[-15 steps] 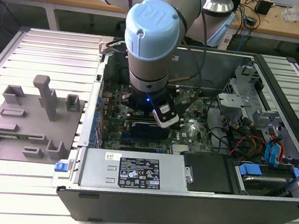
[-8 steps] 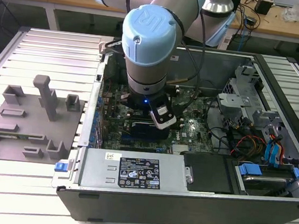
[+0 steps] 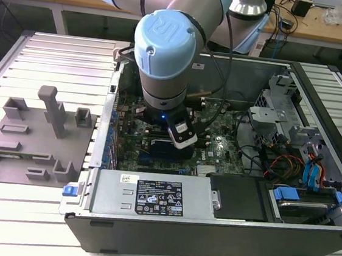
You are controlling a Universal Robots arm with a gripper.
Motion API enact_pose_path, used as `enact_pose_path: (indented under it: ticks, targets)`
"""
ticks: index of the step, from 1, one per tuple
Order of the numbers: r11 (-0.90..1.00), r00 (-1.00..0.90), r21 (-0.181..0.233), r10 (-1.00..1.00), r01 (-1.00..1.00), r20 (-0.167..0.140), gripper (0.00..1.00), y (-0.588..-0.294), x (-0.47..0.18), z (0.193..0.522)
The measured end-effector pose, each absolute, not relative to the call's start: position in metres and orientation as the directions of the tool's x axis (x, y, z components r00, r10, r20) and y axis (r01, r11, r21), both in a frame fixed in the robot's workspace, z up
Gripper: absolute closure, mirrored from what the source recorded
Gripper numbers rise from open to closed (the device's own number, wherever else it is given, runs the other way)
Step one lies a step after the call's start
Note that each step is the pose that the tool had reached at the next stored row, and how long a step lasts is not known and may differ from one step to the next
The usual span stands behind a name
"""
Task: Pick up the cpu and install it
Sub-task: 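Install the second cpu locking lever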
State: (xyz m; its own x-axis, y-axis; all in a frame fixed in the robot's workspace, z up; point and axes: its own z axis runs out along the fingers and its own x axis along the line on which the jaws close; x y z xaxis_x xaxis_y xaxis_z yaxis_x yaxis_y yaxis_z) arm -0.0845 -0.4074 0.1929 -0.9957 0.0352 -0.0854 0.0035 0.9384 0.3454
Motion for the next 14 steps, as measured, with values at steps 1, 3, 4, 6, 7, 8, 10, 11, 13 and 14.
enact_pose_path:
  ticks: [1, 3, 4, 6, 7, 8, 10, 11, 13, 14]
  targets:
    - [0.938, -0.996, 0.346, 0.036, 0.004, -0.085, 0.89, -0.4074, -0.0845, 0.1927]
    - [0.938, -0.996, 0.347, 0.037, 0.006, -0.085, 0.89, -0.4074, -0.0845, 0.1919]
    - [0.938, -0.996, 0.347, 0.038, 0.006, -0.085, 0.89, -0.4074, -0.0846, 0.1913]
    - [0.938, -0.996, 0.347, 0.039, 0.007, -0.085, 0.89, -0.4074, -0.0846, 0.1909]
    - [0.938, -0.996, 0.347, 0.039, 0.007, -0.085, 0.89, -0.4073, -0.0846, 0.1909]
    - [0.938, -0.996, 0.347, 0.039, 0.007, -0.085, 0.89, -0.4073, -0.0846, 0.1908]
    - [0.939, -0.996, 0.344, 0.039, 0.008, -0.086, 0.89, -0.4072, -0.0846, 0.1908]
    - [0.940, -0.996, 0.341, 0.039, 0.008, -0.086, 0.89, -0.4072, -0.0846, 0.1911]
    - [0.942, -0.996, 0.334, 0.039, 0.008, -0.086, 0.89, -0.4071, -0.0845, 0.1941]
    - [0.943, -0.996, 0.332, 0.039, 0.008, -0.086, 0.89, -0.4071, -0.0845, 0.1957]
